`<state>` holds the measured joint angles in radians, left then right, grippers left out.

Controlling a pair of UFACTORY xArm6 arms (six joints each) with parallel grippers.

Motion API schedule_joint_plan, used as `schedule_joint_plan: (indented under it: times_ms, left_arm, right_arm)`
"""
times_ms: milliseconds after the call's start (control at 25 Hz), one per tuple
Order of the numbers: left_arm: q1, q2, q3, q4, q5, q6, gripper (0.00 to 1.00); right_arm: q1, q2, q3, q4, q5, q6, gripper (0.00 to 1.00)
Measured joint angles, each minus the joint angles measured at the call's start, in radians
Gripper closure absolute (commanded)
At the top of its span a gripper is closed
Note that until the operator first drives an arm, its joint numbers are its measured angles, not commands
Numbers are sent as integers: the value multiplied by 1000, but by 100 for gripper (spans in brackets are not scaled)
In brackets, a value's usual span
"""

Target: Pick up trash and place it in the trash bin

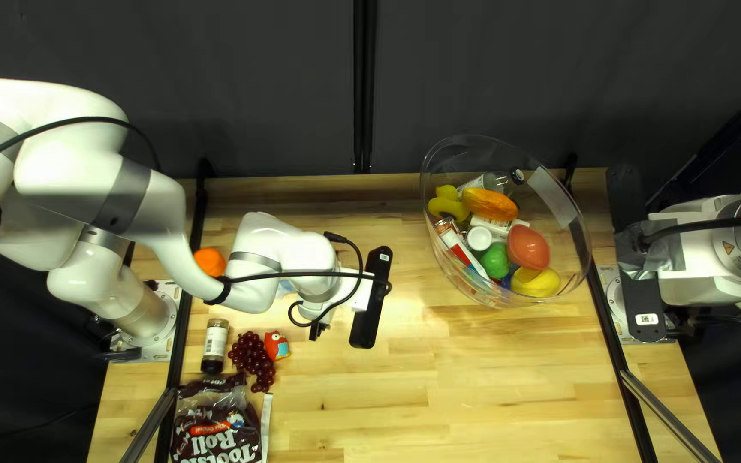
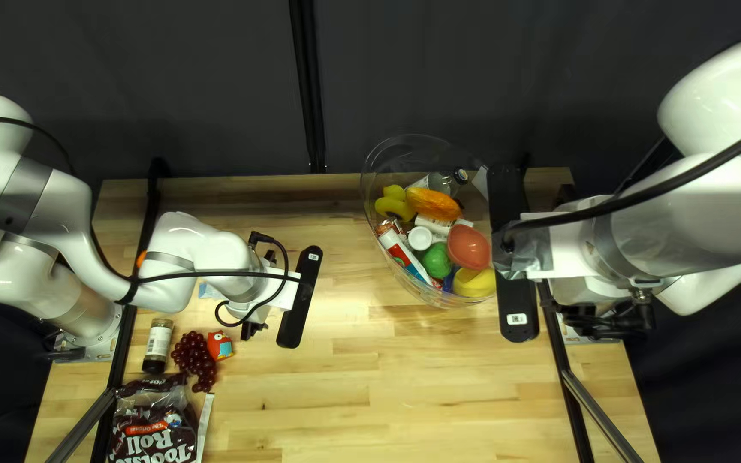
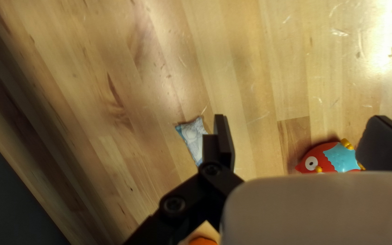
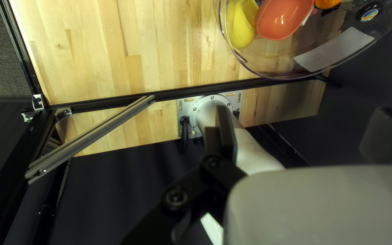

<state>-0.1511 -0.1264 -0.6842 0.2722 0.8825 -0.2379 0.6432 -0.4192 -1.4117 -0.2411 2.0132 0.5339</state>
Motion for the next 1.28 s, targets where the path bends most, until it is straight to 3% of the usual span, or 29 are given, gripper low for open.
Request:
schedule_joint_plan:
  times_ms: [160, 400, 640, 840, 1040, 1280]
  left_arm:
    - [-28, 4, 0, 66, 44, -154, 0]
    - [-28, 25, 25, 113, 25, -260, 0]
    - [48, 14, 121, 126, -108, -223, 0]
    - [125, 3, 188, 76, -198, -160, 0]
    - [174, 21, 204, 8, -224, -113, 0]
    - [227, 27, 230, 36, -237, -127, 0]
  right_arm:
    - [0, 0, 0, 0, 0, 0, 0]
    - [0, 0, 0, 0, 0, 0, 0]
    - [0, 0, 0, 0, 0, 0, 0]
    - [0, 0, 0, 0, 0, 0, 0]
    - [0, 0, 0, 0, 0, 0, 0]
    - [0, 0, 0, 0, 0, 0, 0]
